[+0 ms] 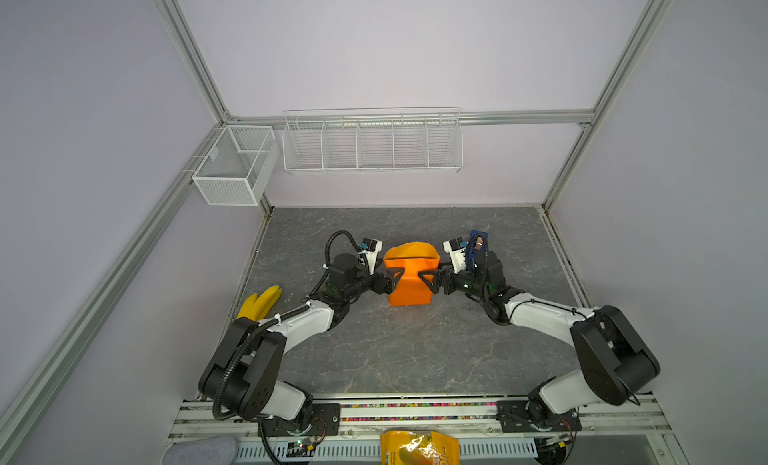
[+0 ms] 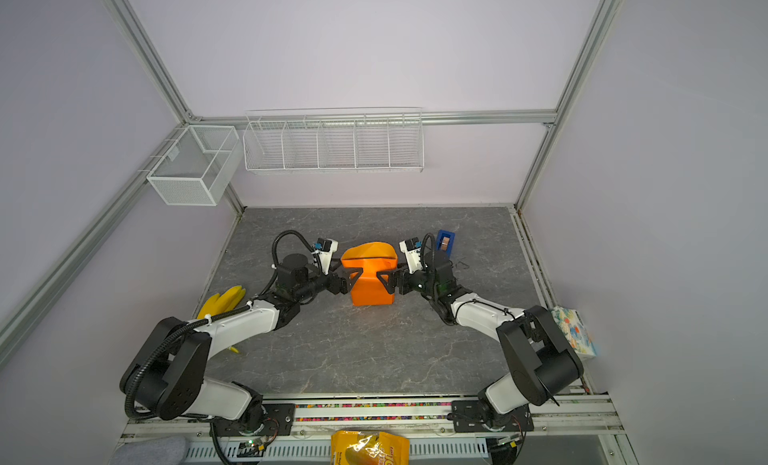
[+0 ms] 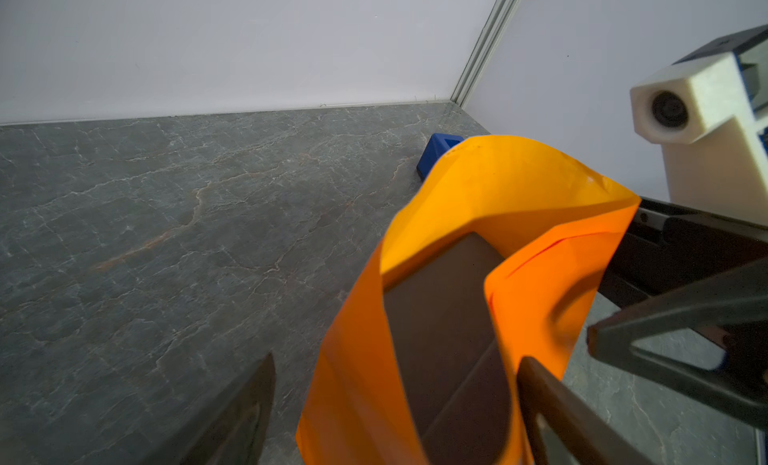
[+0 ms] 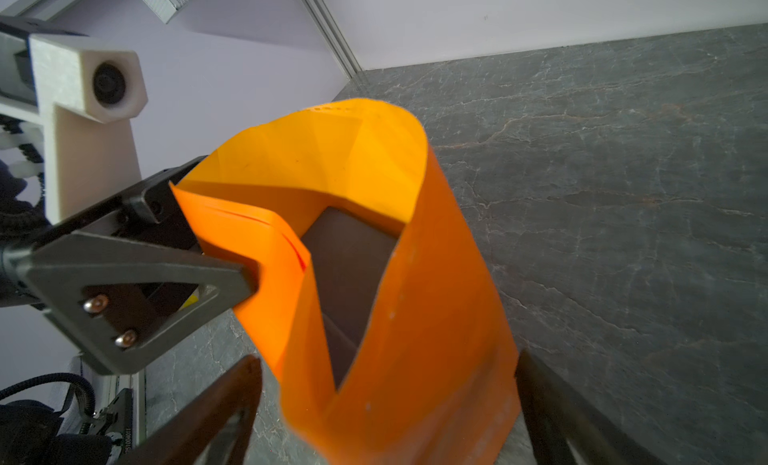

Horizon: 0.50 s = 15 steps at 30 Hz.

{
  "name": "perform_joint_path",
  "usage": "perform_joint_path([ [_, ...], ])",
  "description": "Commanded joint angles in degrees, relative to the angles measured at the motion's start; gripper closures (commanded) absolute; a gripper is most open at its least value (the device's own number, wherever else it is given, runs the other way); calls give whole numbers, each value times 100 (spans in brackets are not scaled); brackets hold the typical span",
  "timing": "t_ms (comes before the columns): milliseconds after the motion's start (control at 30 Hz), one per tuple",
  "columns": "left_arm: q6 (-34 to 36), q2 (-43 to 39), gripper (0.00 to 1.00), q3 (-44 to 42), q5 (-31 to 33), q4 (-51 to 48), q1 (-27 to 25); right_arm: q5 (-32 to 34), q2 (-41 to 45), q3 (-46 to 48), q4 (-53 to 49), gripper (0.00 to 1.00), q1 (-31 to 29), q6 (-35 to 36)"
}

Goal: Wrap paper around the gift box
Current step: 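Pinch the open paper top from both sides with both grippers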

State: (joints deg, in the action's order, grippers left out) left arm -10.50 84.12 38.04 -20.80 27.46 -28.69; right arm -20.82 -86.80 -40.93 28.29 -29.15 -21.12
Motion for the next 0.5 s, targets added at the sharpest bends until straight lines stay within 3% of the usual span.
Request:
perform_joint_path([
  [0,-129,100,11,131,68,209,-25,290,-12,-146,-119,2,-97,71],
  [467,-266,188,18,204,166,119,-36,1023,-282,-536,-737,7,-258,82],
])
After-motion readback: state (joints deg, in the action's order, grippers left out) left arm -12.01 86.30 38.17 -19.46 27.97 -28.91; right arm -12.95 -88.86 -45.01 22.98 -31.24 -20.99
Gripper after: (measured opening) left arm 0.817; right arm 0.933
